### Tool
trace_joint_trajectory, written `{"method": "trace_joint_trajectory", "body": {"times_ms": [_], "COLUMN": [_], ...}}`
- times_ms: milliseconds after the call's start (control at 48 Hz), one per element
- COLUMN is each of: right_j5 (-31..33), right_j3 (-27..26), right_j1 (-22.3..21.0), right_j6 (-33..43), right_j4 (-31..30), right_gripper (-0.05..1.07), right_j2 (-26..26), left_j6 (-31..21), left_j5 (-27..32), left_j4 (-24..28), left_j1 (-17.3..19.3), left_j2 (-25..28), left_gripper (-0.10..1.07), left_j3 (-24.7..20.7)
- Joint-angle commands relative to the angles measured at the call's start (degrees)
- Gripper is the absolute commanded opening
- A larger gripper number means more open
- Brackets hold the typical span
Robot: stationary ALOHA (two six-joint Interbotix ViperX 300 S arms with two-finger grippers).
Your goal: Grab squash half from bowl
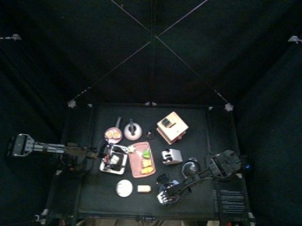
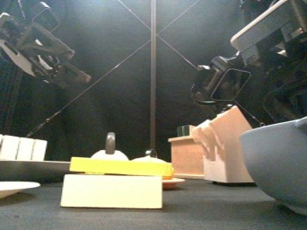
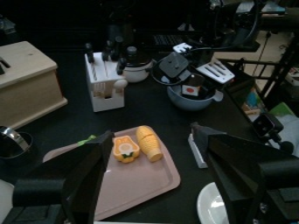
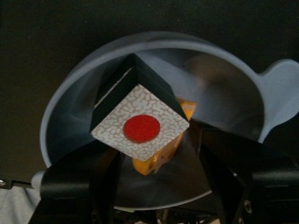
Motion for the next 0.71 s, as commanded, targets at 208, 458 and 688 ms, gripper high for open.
{"method": "trace_joint_trajectory", "body": {"times_ms": [208,458,688], "right_j5": [1.2,4.8,9.1], "right_j3": [-1.6,-5.2,-7.2], "right_j1": [0.4,0.4,0.3], "right_j6": [0.2,0.1,-1.0], "right_j4": [-1.5,-5.2,-6.4], "right_gripper": [0.70,0.70,0.70], "right_j2": [-4.8,-6.3,-8.3], "left_j6": [0.1,0.1,0.1], "left_j5": [-0.4,-0.5,-0.6], "left_j4": [-0.1,-0.1,-0.1], "left_j1": [0.1,0.1,-0.1], "left_j2": [-0.2,-0.1,-0.1], "left_gripper": [1.03,1.03,1.03], "left_j3": [-0.7,-0.7,-0.7]}}
